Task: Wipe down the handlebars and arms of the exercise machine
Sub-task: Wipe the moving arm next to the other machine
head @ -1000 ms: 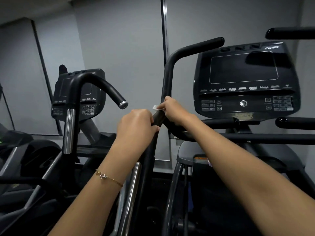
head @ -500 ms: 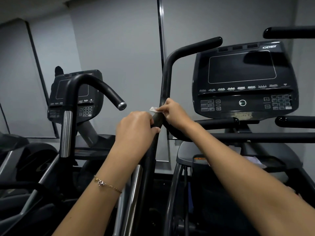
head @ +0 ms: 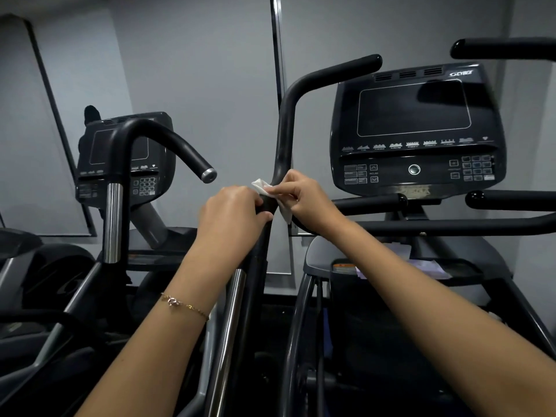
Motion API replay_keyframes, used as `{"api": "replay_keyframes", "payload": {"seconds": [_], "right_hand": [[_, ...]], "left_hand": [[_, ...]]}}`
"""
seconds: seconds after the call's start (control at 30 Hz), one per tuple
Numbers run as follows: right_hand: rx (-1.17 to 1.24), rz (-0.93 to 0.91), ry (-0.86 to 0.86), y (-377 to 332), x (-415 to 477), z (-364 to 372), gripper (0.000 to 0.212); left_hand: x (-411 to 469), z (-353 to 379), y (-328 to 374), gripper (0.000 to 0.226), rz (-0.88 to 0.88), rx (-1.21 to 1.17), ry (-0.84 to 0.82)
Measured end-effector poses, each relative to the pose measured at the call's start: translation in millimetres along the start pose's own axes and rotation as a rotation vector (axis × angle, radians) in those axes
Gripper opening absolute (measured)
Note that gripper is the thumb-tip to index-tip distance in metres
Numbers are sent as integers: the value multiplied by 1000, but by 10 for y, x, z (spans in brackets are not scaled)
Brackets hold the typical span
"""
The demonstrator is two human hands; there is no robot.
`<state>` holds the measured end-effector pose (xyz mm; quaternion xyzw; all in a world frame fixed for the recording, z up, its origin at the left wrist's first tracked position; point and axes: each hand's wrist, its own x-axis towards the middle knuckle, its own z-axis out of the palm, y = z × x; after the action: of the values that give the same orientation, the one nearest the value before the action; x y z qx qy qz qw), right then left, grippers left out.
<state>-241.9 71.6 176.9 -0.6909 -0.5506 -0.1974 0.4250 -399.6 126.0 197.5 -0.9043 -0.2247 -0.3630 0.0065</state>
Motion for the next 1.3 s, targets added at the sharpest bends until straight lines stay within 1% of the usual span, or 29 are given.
{"api": "replay_keyframes", "payload": {"seconds": [0.07,0.17,0.27,0.37,0.47,0.5,0.57,0.63,0.7,0.77,0.8,0.83,0.93,1.03,1.13,1.17,1.23,1.3], "right_hand": [[-13,9,-23,-9,32,-43,23],[-76,91,-12,-4,160,-35,25],[-21,112,78,-89,66,50,24],[139,15,208,-197,-279,113,20],[180,-60,258,-258,-503,182,21],[201,-47,281,-246,-492,204,21],[251,41,360,-252,-438,257,22],[274,106,424,-335,-478,329,24],[237,55,449,-430,-642,408,25],[155,-56,424,-517,-840,439,25],[116,-94,390,-535,-885,421,26],[93,-107,361,-534,-871,386,25],[66,-40,337,-527,-669,267,26],[-27,-87,326,-559,-649,259,26],[-81,-198,261,-607,-950,310,30],[-74,-205,226,-615,-1024,315,29],[-36,-189,177,-617,-1007,271,24],[-25,-166,188,-606,-857,200,23]], "left_hand": [[-22,-7,-29,31,11,-28,-13],[-30,-18,-110,32,-12,-147,-52],[-31,-35,-192,36,-25,-238,-122],[-36,-66,-257,35,-7,-346,-194],[-37,-76,-297,34,36,-396,-216],[-33,-71,-307,37,46,-395,-224],[-29,-52,-325,44,58,-384,-237],[-32,-43,-350,46,66,-388,-233],[-39,-50,-380,40,96,-381,-238],[-39,-70,-422,33,145,-371,-273],[-36,-80,-443,35,158,-394,-298],[-29,-83,-460,38,165,-420,-322],[-42,-70,-510,55,162,-515,-406],[-132,-6,-582,71,160,-658,-519],[-212,83,-636,81,173,-678,-496],[-228,100,-645,85,172,-682,-488],[-246,119,-660,95,189,-676,-529],[-253,105,-685,100,211,-660,-592]]}}
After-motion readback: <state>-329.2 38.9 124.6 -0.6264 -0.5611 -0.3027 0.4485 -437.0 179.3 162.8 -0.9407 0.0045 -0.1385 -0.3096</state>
